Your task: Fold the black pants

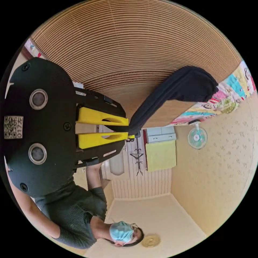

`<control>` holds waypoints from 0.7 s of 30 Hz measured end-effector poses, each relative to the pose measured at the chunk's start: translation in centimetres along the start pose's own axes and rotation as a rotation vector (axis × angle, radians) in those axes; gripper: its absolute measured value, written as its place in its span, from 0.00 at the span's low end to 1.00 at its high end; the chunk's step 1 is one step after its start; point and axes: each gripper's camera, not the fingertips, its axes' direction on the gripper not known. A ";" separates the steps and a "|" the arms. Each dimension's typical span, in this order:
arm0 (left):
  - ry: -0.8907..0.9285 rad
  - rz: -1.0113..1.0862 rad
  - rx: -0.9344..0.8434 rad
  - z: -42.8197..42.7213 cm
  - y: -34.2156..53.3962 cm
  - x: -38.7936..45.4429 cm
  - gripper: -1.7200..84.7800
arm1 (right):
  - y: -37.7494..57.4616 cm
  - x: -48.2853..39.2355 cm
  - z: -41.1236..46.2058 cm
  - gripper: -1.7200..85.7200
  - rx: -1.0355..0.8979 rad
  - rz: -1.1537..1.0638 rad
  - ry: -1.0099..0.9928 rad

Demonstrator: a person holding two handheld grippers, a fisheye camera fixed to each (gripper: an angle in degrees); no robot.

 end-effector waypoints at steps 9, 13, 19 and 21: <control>0.035 0.362 0.051 -2.5 9.6 24.7 0.07 | 7.6 -25.6 4.0 0.04 -0.087 -0.449 0.036; 0.067 0.563 0.098 -3.6 9.9 33.1 0.07 | 7.2 -33.7 5.3 0.03 -0.096 -0.616 0.073; -0.192 0.461 0.259 -3.8 4.7 34.6 0.08 | -0.3 -30.6 6.0 0.03 -0.047 -0.493 0.279; -0.260 0.309 0.301 -3.2 1.0 30.9 0.07 | -3.2 -27.6 6.3 0.03 -0.042 -0.440 0.343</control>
